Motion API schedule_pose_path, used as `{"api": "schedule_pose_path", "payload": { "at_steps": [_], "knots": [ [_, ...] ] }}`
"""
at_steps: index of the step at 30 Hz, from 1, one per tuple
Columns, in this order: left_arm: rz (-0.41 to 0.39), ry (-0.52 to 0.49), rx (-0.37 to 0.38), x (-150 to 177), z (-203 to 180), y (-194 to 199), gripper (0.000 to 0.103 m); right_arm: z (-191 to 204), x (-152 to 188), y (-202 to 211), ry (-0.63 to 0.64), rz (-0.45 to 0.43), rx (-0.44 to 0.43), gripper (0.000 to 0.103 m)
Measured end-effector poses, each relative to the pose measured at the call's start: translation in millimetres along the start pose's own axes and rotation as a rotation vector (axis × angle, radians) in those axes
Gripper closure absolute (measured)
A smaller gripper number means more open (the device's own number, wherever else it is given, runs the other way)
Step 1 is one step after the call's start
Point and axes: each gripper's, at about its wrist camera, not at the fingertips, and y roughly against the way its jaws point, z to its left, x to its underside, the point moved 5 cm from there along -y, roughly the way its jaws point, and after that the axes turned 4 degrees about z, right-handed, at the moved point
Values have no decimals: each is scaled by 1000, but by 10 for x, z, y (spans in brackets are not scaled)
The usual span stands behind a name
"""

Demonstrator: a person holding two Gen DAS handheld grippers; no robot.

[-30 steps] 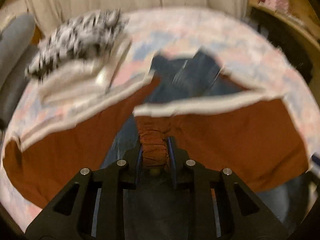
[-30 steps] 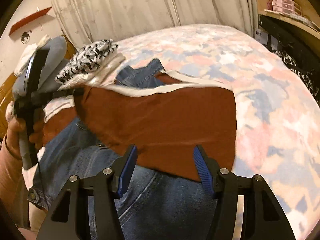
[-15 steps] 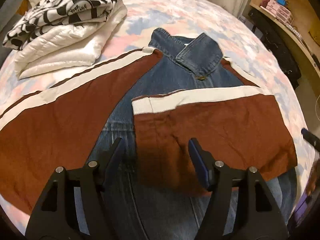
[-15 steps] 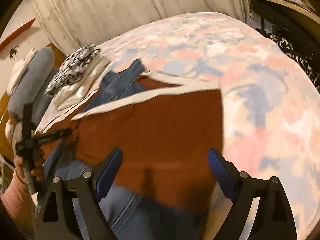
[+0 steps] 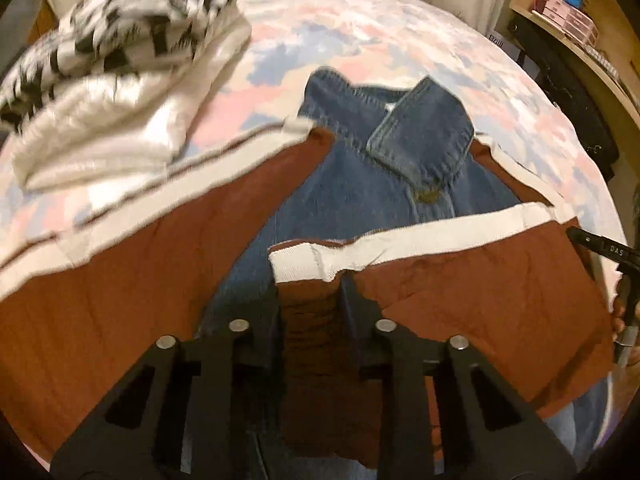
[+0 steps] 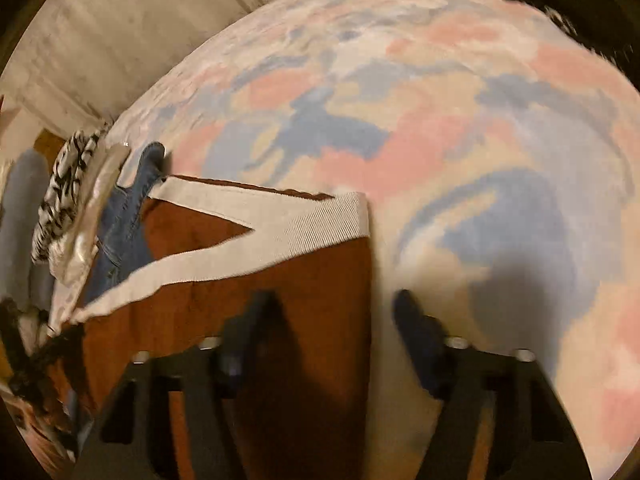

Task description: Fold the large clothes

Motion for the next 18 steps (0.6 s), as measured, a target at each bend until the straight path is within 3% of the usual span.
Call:
{"api": "schedule_pose_path", "payload": {
  "at_steps": [1, 5, 11, 12, 17, 18],
  "knots": [
    [-38, -13, -18, -56, -31, 48, 83, 24, -33, 34, 17, -14, 7, 95],
    [-104, -27, -44, -178, -88, 111, 83, 48, -110, 258, 15, -145, 74, 99],
    [-14, -43, -89, -93, -81, -191, 81, 72, -27, -21, 60, -68, 168, 98],
    [-9, -39, -86, -93, -75, -175, 80, 84, -33, 0, 56, -64, 172, 97],
    [1, -18, -96, -68, 4, 71, 61, 102, 73, 386, 12, -94, 144, 63],
    [-10, -19, -114, -59, 31, 153, 59, 120, 114, 511, 13, -103, 143, 62]
  ]
}}
